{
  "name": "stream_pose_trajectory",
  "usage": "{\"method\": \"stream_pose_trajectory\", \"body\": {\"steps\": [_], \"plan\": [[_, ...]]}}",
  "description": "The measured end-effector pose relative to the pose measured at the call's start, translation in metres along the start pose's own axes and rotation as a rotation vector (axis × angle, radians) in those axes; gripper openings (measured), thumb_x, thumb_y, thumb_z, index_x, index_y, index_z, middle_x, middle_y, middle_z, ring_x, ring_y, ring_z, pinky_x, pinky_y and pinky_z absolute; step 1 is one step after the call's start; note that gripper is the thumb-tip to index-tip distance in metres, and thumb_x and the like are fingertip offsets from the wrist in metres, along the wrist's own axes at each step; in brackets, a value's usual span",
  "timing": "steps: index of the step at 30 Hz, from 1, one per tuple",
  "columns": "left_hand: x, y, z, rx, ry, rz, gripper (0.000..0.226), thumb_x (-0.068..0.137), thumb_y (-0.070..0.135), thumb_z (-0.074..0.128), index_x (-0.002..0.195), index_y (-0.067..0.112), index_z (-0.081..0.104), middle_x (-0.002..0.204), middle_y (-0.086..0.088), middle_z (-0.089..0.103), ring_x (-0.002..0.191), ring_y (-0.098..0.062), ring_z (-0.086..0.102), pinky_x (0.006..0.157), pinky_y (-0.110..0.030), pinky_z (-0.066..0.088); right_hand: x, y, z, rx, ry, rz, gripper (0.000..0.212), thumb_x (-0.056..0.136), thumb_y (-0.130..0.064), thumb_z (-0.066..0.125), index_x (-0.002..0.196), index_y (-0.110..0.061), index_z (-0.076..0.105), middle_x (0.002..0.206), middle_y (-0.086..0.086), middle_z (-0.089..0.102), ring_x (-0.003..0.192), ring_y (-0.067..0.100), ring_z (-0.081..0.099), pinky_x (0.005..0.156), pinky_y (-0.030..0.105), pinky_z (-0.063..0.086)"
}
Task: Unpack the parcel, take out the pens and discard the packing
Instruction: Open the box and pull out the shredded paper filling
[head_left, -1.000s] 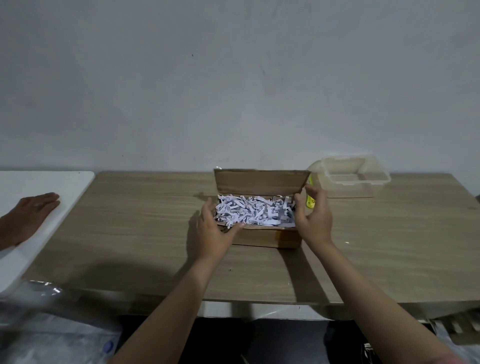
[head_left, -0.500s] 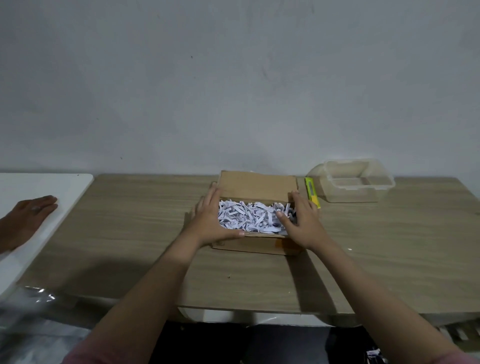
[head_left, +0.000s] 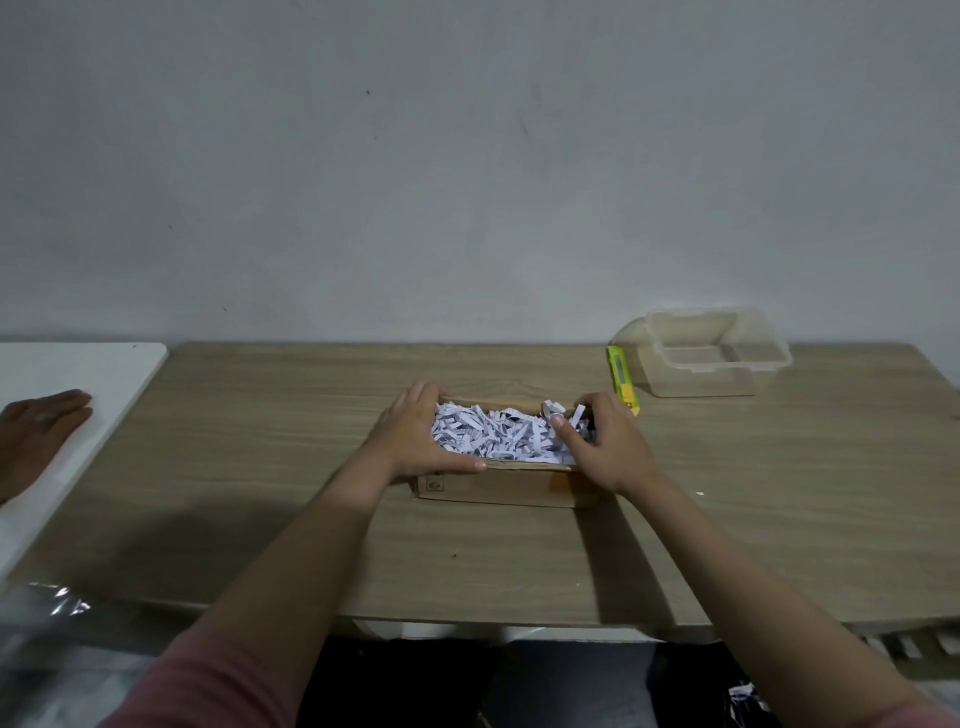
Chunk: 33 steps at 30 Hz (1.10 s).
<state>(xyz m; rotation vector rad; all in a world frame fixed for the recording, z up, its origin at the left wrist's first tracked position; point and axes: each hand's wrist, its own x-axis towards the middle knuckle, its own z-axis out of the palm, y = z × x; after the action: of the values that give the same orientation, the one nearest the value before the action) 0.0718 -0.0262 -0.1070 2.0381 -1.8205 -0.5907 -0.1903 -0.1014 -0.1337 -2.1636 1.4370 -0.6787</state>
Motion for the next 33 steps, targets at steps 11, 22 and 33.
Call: {"method": "stream_pose_trajectory", "body": {"steps": [11,22,33], "plan": [[-0.006,-0.003,0.003,-0.103,0.001,-0.003,0.125,0.033,0.084,0.069,0.141,0.036,0.026,0.144,0.009,0.032,0.133,-0.019,0.036,0.109,-0.044,0.036,-0.003,-0.007,-0.002,0.015,-0.063,-0.039,0.073,0.081,-0.071,0.031,0.137,-0.026,0.045,0.136,-0.001,0.048,0.125,0.02,0.045,0.104,0.047,0.039],[-0.001,-0.007,0.003,-0.129,-0.038,-0.02,0.127,0.037,0.077,0.075,0.144,0.032,0.025,0.158,0.013,0.012,0.143,-0.015,0.021,0.116,-0.042,0.026,-0.003,-0.01,-0.001,-0.032,-0.054,0.009,0.061,0.081,-0.071,0.034,0.127,-0.034,0.05,0.13,-0.007,0.052,0.122,0.018,0.049,0.108,0.064,0.022],[-0.002,-0.01,0.002,-0.036,-0.027,0.015,0.139,0.033,0.091,0.063,0.147,0.041,0.001,0.158,0.016,-0.011,0.148,-0.015,0.0,0.114,-0.059,0.022,-0.008,-0.015,-0.008,0.058,-0.039,0.006,0.062,0.091,-0.06,0.039,0.144,-0.03,0.034,0.155,-0.004,0.029,0.143,0.015,0.024,0.115,0.063,0.006]]}}
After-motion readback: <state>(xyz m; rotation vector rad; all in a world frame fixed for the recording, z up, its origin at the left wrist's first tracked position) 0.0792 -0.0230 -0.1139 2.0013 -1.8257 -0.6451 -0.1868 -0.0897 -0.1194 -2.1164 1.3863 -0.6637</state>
